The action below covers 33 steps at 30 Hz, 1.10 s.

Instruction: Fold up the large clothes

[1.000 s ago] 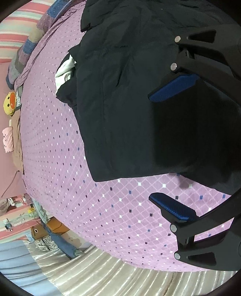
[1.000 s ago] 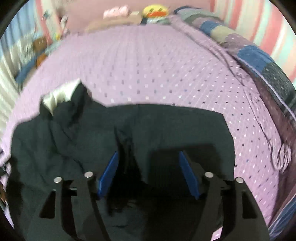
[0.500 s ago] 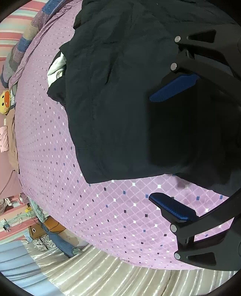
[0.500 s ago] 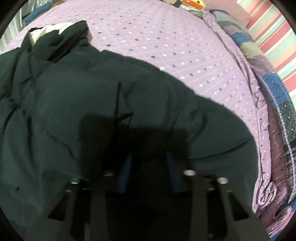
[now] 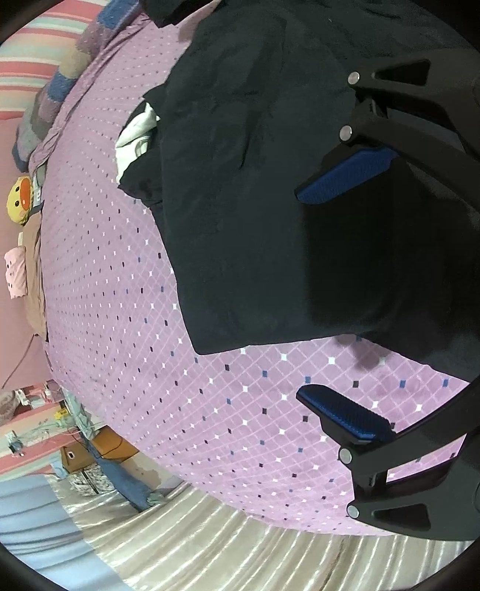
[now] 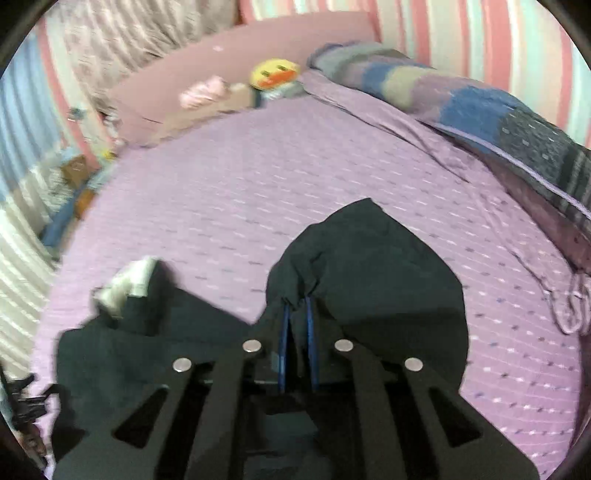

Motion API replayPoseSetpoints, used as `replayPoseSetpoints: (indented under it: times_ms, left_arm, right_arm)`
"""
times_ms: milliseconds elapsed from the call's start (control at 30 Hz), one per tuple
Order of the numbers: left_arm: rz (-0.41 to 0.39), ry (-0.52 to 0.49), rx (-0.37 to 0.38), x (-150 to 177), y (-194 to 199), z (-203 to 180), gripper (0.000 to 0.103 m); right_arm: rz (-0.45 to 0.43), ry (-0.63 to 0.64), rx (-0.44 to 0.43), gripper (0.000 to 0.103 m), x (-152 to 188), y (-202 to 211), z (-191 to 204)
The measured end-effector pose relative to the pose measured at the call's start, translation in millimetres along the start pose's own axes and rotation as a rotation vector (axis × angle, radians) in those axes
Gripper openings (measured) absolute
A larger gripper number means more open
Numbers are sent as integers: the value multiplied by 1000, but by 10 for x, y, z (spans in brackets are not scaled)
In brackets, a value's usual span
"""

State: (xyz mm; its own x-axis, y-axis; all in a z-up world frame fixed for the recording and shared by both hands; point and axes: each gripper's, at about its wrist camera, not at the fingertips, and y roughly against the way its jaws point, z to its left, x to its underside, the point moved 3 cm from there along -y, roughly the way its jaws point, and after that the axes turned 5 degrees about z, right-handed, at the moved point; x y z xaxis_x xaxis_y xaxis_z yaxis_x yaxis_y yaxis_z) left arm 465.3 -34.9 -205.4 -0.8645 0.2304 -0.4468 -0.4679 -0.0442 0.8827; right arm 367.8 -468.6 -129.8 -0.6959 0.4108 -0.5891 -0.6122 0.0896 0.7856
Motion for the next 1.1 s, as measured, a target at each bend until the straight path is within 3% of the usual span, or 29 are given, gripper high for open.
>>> replayPoseSetpoints:
  times_ms: [200, 267, 400, 467, 500, 533, 567, 667, 800, 933, 1100]
  left_arm:
    - [-35, -2, -27, 66, 207, 144, 98]
    - [-44, -3, -42, 85, 256, 220, 98]
    - [-34, 19, -82, 169, 296, 444, 98]
    - [-13, 44, -67, 220, 295, 552, 98]
    - [-5, 52, -61, 228, 291, 576, 98]
    - [-2, 59, -55, 240, 302, 599, 98]
    - [-1, 60, -46, 244, 321, 607, 98]
    - [-7, 52, -28, 201, 390, 534, 98]
    - [-44, 16, 5, 13, 492, 200, 99]
    - [-46, -26, 90, -210, 432, -366, 100]
    - [-5, -98, 147, -406, 182, -1033, 100]
  right_arm:
    - [30, 76, -272, 9, 175, 82, 1158]
    - [73, 132, -322, 9, 344, 16, 1592]
    - [200, 289, -185, 10, 826, -404, 2142]
    - [268, 370, -69, 19, 1076, -637, 2310]
    - [281, 386, -45, 36, 1131, -664, 2344]
    - [281, 392, -36, 64, 1150, -654, 2335]
    - [270, 397, -35, 72, 1122, -605, 2343]
    - [213, 424, 1, 76, 952, -287, 2240]
    - [165, 386, 91, 81, 598, -103, 1694]
    - [190, 267, 142, 81, 535, 46, 850]
    - [236, 128, 155, 81, 696, -49, -24]
